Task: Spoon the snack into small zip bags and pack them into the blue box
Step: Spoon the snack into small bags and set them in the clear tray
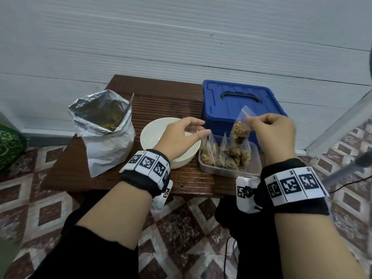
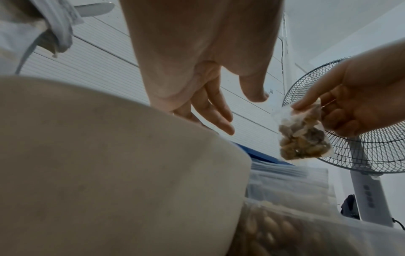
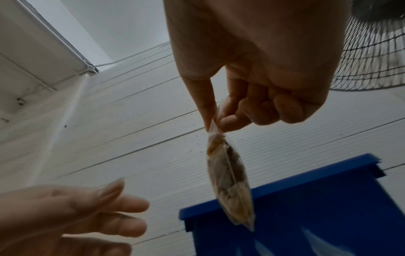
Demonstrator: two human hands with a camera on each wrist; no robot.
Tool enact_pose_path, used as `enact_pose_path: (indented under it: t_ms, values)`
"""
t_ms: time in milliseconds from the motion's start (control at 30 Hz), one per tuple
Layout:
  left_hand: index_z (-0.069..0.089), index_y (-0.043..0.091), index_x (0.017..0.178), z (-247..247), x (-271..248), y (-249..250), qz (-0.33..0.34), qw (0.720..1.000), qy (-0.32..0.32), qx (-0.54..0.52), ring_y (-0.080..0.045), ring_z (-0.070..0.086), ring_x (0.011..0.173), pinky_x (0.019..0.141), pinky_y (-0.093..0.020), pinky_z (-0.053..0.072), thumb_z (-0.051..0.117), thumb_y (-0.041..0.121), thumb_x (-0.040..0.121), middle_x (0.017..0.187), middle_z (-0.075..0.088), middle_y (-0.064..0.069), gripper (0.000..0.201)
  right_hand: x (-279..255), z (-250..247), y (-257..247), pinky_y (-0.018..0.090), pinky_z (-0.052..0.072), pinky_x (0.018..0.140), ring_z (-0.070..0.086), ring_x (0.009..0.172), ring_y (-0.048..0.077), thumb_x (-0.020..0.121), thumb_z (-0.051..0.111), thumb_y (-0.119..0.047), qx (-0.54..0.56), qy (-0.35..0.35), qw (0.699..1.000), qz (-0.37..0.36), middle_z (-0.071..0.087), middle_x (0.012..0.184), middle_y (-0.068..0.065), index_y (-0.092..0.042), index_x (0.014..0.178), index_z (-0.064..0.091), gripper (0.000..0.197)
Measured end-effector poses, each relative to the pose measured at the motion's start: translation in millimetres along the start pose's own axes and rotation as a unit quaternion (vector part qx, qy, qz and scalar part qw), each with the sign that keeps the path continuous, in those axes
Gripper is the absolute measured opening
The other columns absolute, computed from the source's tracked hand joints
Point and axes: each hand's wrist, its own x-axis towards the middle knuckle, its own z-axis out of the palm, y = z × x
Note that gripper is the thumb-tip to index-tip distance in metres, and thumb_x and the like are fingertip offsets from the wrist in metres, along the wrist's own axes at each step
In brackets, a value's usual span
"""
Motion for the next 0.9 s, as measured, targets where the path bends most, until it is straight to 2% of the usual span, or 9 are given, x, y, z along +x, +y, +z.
enact_pose_path:
  t_ms: [100,233,333,433,500,633,733,800,900]
  values:
    - [0.065,0.026,0.111,-1.6,0.2,-2.3,-0.002,1.0,0.01,0.005,0.018,0.055,0.087,0.073,0.004,0.037,0.066,0.037,0.088,0.095,0.064,0.021,0.026,2.0,-5.7,9.0,0.023,0.037,0.059,0.048,0.056,0.008,0.081,0.063,-0.013,-0.058,0.009,0.998,0.02,0.052,0.056,-0.003,-0.006,0.063,0.062,0.02]
    - [0.066,0.024,0.111,-4.4,0.2,-4.6,-0.003,1.0,0.021,0.016,0.011,0.056,0.093,0.074,0.005,0.036,0.063,0.036,0.091,0.102,0.066,0.016,0.024,1.6,-0.3,22.1,0.027,0.036,0.065,0.053,0.064,0.02,0.083,0.059,-0.016,-0.17,-0.036,0.984,0.041,0.054,0.059,0.001,-0.01,0.058,0.056,0.026]
    - [0.066,0.024,0.112,-5.3,0.5,-6.3,-0.011,0.999,0.021,0.023,0.01,0.056,0.094,0.073,0.006,0.035,0.062,0.036,0.092,0.104,0.065,0.015,0.024,2.5,6.0,33.1,0.029,0.038,0.066,0.057,0.071,0.026,0.084,0.061,-0.021,-0.232,-0.1,0.966,0.06,0.059,0.065,0.006,-0.006,0.064,0.062,0.025]
    - [0.066,0.024,0.111,-4.8,0.8,-7.8,-0.017,0.999,0.018,0.031,0.011,0.055,0.093,0.072,0.006,0.034,0.061,0.036,0.092,0.103,0.064,0.016,0.023,4.9,10.8,43.6,0.028,0.043,0.068,0.062,0.079,0.026,0.082,0.066,-0.02,-0.245,-0.164,0.951,0.094,0.068,0.078,0.012,-0.003,0.074,0.068,0.018]
    - [0.066,0.024,0.112,-4.8,0.9,-8.5,-0.022,0.999,0.016,0.035,0.01,0.055,0.093,0.073,0.004,0.036,0.06,0.037,0.093,0.103,0.064,0.016,0.024,5.7,12.0,47.0,0.03,0.048,0.071,0.064,0.08,0.025,0.081,0.07,-0.02,-0.245,-0.187,0.945,0.107,0.069,0.078,0.013,-0.001,0.076,0.07,0.02]
    - [0.067,0.022,0.113,-8.0,1.9,-10.6,-0.036,0.998,0.017,0.045,0.006,0.057,0.097,0.082,-0.007,0.041,0.06,0.038,0.093,0.107,0.067,0.014,0.027,5.7,12.5,46.4,0.03,0.048,0.074,0.064,0.081,0.021,0.078,0.076,-0.026,-0.229,-0.18,0.951,0.105,0.069,0.076,0.009,-0.005,0.069,0.069,0.024]
    - [0.066,0.022,0.111,-12.5,1.8,-12.2,-0.053,0.997,0.022,0.06,0.006,0.056,0.092,0.079,-0.004,0.039,0.06,0.037,0.093,0.106,0.066,0.013,0.024,3.0,13.1,41.5,0.03,0.045,0.074,0.06,0.082,0.017,0.076,0.078,-0.029,-0.199,-0.146,0.965,0.086,0.066,0.076,0.004,-0.012,0.064,0.064,0.025]
    - [0.065,0.021,0.115,-15.6,2.4,-14.8,-0.07,0.993,0.021,0.09,0.0,0.057,0.096,0.084,-0.011,0.04,0.061,0.037,0.093,0.11,0.066,0.009,0.028,0.6,14.0,37.3,0.029,0.043,0.074,0.058,0.081,0.015,0.076,0.078,-0.028,-0.172,-0.13,0.974,0.068,0.064,0.074,0.0,-0.015,0.063,0.061,0.025]
    - [0.06,0.018,0.126,-19.6,4.3,-22.5,-0.097,0.978,0.0,0.186,-0.013,0.055,0.116,0.102,-0.031,0.041,0.061,0.038,0.092,0.126,0.062,0.003,0.039,-2.1,16.6,31.4,0.025,0.041,0.068,0.058,0.079,0.01,0.075,0.079,-0.03,-0.123,-0.128,0.983,0.048,0.065,0.076,-0.003,-0.018,0.064,0.063,0.022]
